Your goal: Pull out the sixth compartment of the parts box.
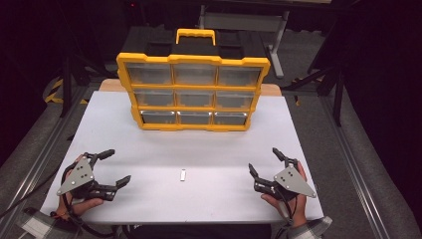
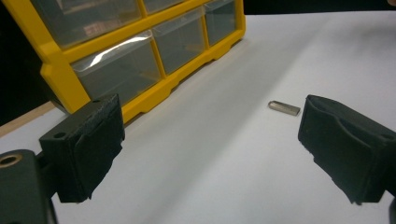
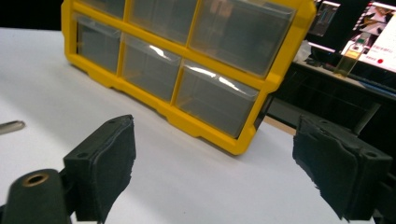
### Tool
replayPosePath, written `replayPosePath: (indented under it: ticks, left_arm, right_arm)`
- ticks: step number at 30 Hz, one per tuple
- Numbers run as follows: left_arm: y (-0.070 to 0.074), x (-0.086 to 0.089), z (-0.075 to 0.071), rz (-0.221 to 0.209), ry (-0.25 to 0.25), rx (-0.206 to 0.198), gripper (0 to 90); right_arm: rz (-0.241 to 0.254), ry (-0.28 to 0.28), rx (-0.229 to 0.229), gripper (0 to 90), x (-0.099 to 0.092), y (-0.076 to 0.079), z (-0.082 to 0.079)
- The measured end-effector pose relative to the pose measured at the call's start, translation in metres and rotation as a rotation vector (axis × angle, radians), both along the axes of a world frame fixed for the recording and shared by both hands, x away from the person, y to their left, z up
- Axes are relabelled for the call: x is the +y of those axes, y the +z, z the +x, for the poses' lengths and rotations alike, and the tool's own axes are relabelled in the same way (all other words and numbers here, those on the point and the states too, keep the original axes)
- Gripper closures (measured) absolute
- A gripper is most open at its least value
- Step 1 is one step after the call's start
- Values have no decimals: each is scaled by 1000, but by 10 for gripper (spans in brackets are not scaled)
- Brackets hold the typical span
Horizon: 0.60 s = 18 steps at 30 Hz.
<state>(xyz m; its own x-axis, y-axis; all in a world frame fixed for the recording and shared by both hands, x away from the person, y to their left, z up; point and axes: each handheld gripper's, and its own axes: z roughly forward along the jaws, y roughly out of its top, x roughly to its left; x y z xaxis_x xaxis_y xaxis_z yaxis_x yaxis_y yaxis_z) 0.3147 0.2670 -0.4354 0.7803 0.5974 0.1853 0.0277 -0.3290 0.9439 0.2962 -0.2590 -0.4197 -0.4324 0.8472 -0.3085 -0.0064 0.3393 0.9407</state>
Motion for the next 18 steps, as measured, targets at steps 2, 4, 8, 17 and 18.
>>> replayPosePath:
  ticks: [2, 4, 8, 17, 18]
  left_arm:
    - [-2, -2, 1, 8, -8, 11, 84]
    - [-3, -3, 0, 12, -17, 12, 86]
    - [-3, -2, 0, 15, -24, 17, 91]
    - [-6, -3, 3, 18, -32, 44, 93]
    - [-6, -3, 3, 18, -32, 44, 93]
  right_arm:
    - [-2, -3, 0, 140, -1, -1, 1]
    - [-7, -4, 6, 140, -1, -2, 1]
    - [-12, -4, 8, 142, 0, 0, 3]
    - [-69, -37, 3, 178, 0, 9, 22]
    - [-69, -37, 3, 178, 0, 9, 22]
